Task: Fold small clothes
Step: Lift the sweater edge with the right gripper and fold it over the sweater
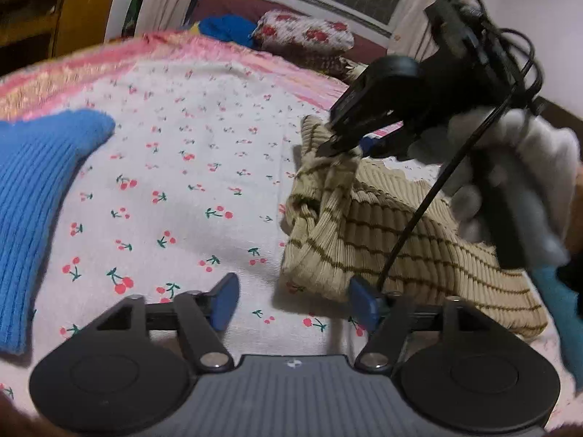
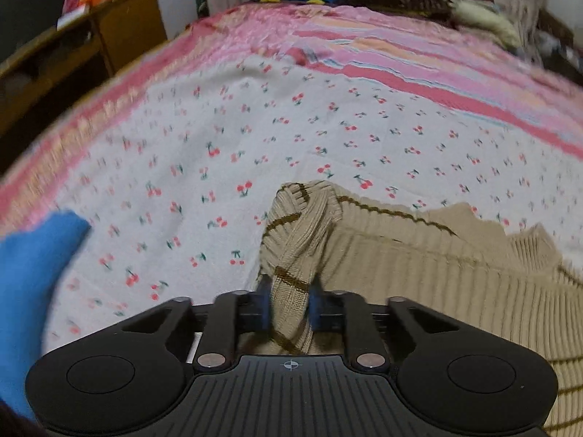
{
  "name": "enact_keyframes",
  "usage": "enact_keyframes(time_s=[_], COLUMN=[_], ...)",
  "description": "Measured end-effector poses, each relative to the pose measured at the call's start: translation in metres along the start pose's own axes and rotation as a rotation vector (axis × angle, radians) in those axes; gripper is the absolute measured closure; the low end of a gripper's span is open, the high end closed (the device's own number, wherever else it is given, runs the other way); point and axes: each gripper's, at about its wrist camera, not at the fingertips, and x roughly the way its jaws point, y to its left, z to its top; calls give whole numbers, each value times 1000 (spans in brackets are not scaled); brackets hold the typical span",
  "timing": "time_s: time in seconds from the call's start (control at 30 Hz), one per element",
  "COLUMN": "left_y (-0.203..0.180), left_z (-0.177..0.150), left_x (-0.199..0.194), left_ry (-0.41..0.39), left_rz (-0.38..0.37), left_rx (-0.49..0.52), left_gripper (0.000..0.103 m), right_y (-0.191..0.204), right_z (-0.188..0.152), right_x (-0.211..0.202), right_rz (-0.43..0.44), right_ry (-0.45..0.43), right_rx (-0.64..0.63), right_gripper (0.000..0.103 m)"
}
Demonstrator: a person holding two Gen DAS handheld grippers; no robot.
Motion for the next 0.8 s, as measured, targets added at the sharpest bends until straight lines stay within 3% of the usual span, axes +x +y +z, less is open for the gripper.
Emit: enact_keyframes(time_s=[0.13,0.37,0.47,0.53,0.6,0.8], left_y=[-6,-22,-40,-56,-74,-136], left_z=[-1,18,33,39,43,47], left_x=[6,23,25,21,18,14], left_ry=[-16,-64,-74,-65,-57,-51], left_rz=[8,18,-37,-86,-128,-256], left_rx=[-3,-70,-48,-1,46,146], left_gripper=[24,26,41,59,66,70], right_y=[-18,-54,-73,-86,-103,-164], right_z=[0,-2,-5,-7,-9,-26], right_x=[-22,-55,-70,-81,-93,-134], right_rz=[55,138,160,172,187,191], right_ry=[-35,-82,-101,-115,-129,-187], right_rx=[42,118,145,163,190,268], right_gripper=[92,92,92,92,92,92])
